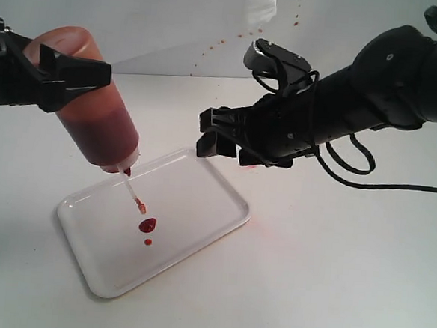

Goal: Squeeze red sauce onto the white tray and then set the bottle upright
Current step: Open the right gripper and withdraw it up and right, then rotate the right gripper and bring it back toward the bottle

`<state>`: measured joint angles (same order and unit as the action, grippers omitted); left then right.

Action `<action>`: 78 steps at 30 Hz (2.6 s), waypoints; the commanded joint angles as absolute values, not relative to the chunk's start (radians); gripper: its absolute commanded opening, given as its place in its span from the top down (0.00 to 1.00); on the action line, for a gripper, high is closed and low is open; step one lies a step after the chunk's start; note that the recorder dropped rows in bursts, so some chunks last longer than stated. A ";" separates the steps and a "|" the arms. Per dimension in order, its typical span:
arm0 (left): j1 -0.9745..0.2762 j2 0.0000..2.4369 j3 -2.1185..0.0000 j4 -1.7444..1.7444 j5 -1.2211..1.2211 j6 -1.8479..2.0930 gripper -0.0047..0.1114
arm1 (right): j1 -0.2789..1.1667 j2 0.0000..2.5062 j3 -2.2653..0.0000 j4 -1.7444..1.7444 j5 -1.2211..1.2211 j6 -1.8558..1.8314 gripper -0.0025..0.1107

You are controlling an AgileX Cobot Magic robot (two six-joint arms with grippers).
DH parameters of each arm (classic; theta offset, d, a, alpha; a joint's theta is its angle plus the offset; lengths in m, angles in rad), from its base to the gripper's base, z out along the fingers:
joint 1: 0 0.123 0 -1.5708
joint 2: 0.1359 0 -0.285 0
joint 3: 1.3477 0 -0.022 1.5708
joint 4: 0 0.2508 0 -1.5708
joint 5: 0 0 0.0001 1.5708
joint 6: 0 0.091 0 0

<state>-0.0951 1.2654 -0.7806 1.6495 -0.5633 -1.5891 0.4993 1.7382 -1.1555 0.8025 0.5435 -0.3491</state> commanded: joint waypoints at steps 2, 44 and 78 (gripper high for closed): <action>-0.103 1.247 -0.796 1.634 -0.569 -1.591 0.96 | 0.500 1.727 -1.153 0.837 0.515 -0.577 0.40; -0.103 1.247 -0.796 1.632 -0.567 -1.591 0.96 | 0.560 1.677 -0.927 -0.172 -0.410 -0.034 0.83; -0.103 1.247 -0.794 1.349 -0.684 -1.261 0.96 | 0.588 1.684 -0.625 -0.497 -1.126 2.087 0.23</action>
<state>-0.0951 1.2645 -0.7806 1.5357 -0.6046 -1.3525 0.5718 1.6859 -0.6309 -0.5361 -1.0550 2.0609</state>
